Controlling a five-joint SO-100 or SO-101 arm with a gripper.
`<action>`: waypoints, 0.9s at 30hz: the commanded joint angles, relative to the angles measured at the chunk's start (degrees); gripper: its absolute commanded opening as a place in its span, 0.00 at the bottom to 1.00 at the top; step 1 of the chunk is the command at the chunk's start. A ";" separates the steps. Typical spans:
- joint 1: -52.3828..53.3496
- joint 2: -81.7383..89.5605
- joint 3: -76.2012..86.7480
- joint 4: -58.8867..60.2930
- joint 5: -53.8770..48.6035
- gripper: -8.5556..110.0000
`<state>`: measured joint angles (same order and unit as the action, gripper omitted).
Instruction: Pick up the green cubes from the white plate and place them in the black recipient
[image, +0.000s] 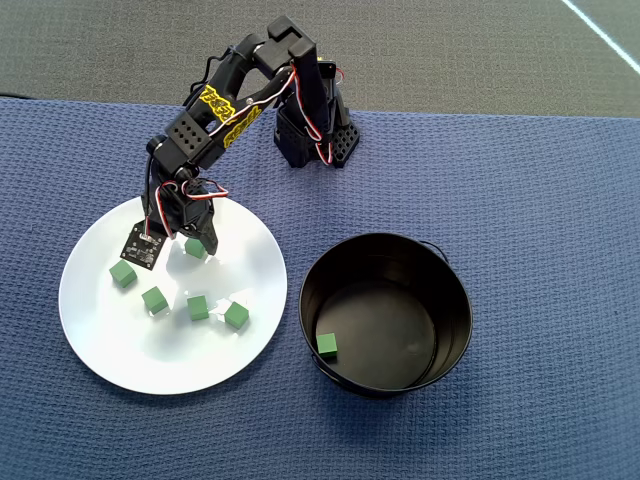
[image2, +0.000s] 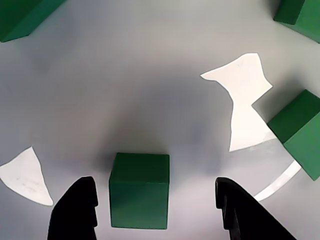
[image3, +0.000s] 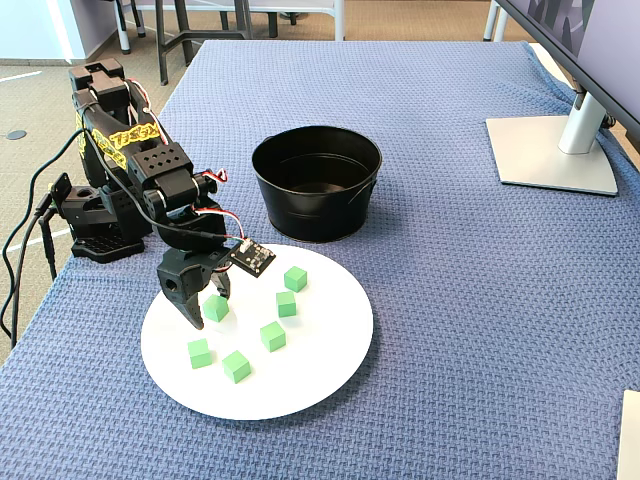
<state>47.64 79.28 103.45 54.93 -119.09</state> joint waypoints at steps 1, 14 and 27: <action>-0.26 0.62 0.35 -1.58 0.44 0.16; -3.25 1.93 -2.46 1.49 10.63 0.07; -14.94 16.96 -30.67 34.37 51.59 0.07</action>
<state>36.21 87.71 80.51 83.94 -77.17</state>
